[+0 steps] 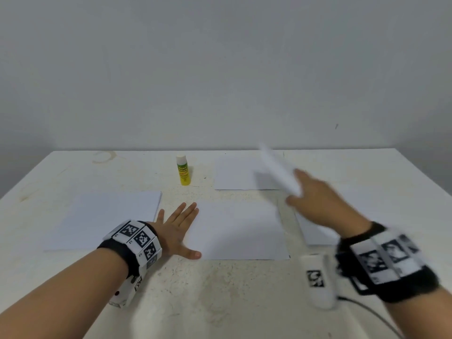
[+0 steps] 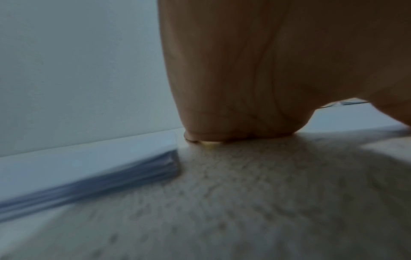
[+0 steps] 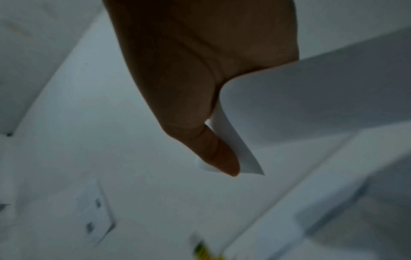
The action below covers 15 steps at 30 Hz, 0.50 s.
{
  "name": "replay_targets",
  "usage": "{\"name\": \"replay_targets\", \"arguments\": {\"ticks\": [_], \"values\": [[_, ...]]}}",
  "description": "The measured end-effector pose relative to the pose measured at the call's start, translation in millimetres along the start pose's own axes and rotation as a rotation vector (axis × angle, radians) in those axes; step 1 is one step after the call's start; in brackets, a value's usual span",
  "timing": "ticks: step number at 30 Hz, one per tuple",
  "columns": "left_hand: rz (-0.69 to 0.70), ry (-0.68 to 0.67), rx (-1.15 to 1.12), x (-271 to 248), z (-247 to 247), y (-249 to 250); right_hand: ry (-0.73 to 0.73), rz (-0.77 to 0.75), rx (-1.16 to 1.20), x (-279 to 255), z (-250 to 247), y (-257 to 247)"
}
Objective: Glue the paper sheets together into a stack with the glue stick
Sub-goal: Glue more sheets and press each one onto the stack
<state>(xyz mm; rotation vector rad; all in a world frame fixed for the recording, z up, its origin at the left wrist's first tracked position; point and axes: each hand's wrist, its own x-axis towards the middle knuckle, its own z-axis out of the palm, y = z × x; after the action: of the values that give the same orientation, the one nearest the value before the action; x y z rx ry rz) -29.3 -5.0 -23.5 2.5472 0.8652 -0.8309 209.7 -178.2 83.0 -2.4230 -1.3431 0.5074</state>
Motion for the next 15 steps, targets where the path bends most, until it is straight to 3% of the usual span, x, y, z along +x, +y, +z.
{"name": "replay_targets", "arguments": {"ticks": [2,4,8,15], "values": [[-0.009,-0.013,-0.002,0.4,-1.0,0.3,-0.215,-0.039,-0.011,4.5,35.0,-28.7],[-0.020,-0.025,0.004,0.4,-2.8,2.1,-0.329,-0.002,-0.015,17.1,73.7,-44.9],[-0.036,-0.033,0.011,2.0,-3.0,1.9,-0.347,0.091,-0.021,34.3,120.1,-61.2],[-0.054,-0.029,0.005,2.5,-1.9,2.7,-0.375,0.189,-0.049,26.8,133.2,-76.7]]}}
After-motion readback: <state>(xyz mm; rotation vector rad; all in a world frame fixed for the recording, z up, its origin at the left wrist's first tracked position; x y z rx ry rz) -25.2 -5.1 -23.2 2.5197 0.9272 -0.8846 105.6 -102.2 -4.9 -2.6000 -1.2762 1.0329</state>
